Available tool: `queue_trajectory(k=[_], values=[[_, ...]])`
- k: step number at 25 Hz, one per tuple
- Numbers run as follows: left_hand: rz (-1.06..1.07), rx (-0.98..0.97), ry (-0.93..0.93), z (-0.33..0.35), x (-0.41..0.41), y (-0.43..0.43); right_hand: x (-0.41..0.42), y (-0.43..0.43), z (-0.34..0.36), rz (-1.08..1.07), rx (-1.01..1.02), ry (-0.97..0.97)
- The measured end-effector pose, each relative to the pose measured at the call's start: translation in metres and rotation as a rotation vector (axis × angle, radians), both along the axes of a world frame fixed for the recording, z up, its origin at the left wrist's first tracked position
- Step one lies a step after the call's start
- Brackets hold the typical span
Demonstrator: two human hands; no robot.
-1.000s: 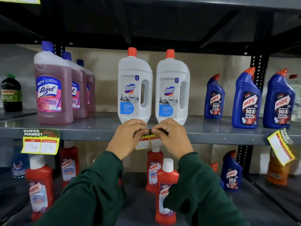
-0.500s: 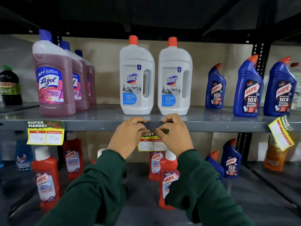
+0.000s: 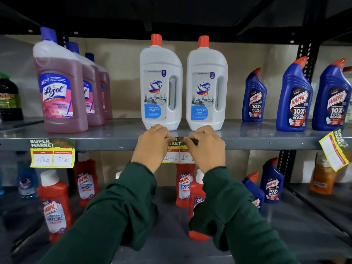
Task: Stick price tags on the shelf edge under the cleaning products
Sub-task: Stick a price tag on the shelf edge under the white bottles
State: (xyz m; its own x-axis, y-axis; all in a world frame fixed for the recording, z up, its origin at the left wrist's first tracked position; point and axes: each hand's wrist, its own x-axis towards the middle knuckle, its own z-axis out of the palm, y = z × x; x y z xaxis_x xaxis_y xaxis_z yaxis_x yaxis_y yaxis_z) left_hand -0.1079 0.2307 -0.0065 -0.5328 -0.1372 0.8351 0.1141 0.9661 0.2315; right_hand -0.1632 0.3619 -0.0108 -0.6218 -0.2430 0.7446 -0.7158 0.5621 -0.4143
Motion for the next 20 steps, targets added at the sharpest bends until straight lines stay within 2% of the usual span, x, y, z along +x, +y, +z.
queue_trajectory(k=[5,7,9,11,14,20], values=[[-0.06,0.075,0.024,-0.006,-0.006,-0.004,-0.005,0.001,-0.001,0.071,-0.145,-0.045],[-0.074,0.032,0.017,-0.01,-0.009,-0.004,-0.01,-0.002,-0.004,0.092,-0.106,-0.033],[-0.044,-0.12,0.019,-0.015,-0.014,-0.003,-0.017,-0.007,-0.01,0.003,0.003,0.043],[0.041,-0.186,0.044,-0.021,-0.016,-0.004,-0.021,-0.008,-0.012,-0.063,0.04,0.089],[0.133,-0.161,0.076,-0.025,-0.012,-0.009,-0.025,-0.005,-0.011,-0.056,0.045,0.114],[0.031,-0.134,0.055,-0.015,-0.003,-0.014,-0.029,0.0,-0.009,0.022,0.056,0.129]])
